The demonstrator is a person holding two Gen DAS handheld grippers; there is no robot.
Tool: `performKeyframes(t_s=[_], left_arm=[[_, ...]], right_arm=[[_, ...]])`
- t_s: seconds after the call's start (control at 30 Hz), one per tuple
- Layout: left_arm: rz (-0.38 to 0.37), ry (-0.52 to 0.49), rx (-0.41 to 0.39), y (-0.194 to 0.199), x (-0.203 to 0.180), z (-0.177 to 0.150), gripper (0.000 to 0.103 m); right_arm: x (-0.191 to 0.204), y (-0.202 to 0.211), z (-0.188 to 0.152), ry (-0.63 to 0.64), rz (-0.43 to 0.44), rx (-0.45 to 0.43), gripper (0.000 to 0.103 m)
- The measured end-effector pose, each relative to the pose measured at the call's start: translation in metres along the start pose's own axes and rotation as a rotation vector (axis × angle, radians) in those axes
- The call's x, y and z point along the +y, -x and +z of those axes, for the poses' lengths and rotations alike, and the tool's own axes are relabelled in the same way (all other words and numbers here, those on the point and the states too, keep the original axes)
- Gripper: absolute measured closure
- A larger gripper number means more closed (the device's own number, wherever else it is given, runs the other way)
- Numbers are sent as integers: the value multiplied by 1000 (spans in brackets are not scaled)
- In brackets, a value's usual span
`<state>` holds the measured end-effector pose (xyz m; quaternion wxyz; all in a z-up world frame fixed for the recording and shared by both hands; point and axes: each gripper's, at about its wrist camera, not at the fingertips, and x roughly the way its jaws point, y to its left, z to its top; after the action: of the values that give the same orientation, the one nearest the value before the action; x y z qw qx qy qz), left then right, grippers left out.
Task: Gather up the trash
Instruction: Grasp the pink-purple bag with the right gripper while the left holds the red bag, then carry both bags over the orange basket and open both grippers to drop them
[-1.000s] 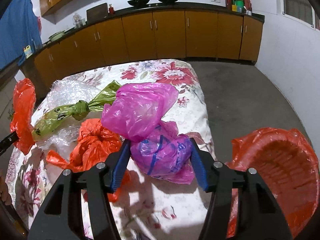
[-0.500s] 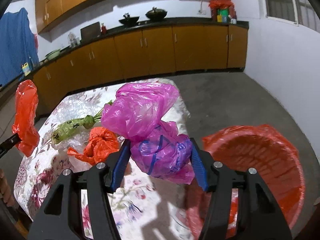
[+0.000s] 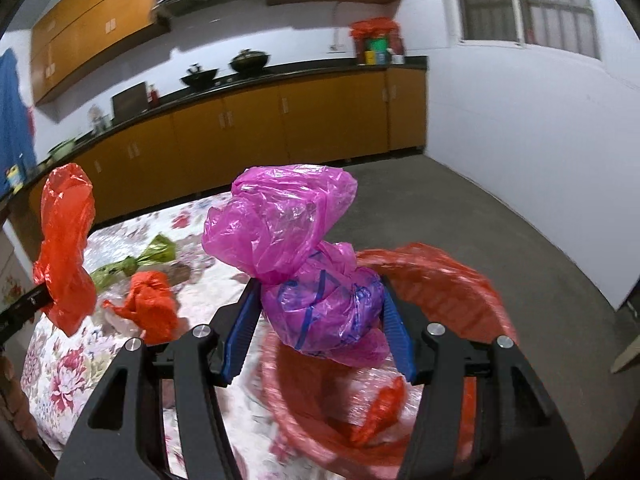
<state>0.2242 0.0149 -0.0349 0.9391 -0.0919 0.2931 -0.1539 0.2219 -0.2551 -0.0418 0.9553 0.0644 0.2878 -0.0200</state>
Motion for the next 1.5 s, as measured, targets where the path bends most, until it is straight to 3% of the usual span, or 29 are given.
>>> performKeyframes(t_s=[0.47, 1.27, 1.4, 1.5], left_arm=[[-142, -73, 82, -53, -91, -9, 71], [-197, -92, 182, -117, -143, -15, 70], [-208, -91, 204, -128, -149, -18, 64], [-218, -83, 226, -135, -149, -23, 55]], right_arm=[[-67, 19, -8, -139, -102, -14, 45], [-92, 19, 8, -237, -88, -55, 44], [-96, 19, 9, -256, -79, -64, 39], [-100, 17, 11, -270, -68, -71, 28]])
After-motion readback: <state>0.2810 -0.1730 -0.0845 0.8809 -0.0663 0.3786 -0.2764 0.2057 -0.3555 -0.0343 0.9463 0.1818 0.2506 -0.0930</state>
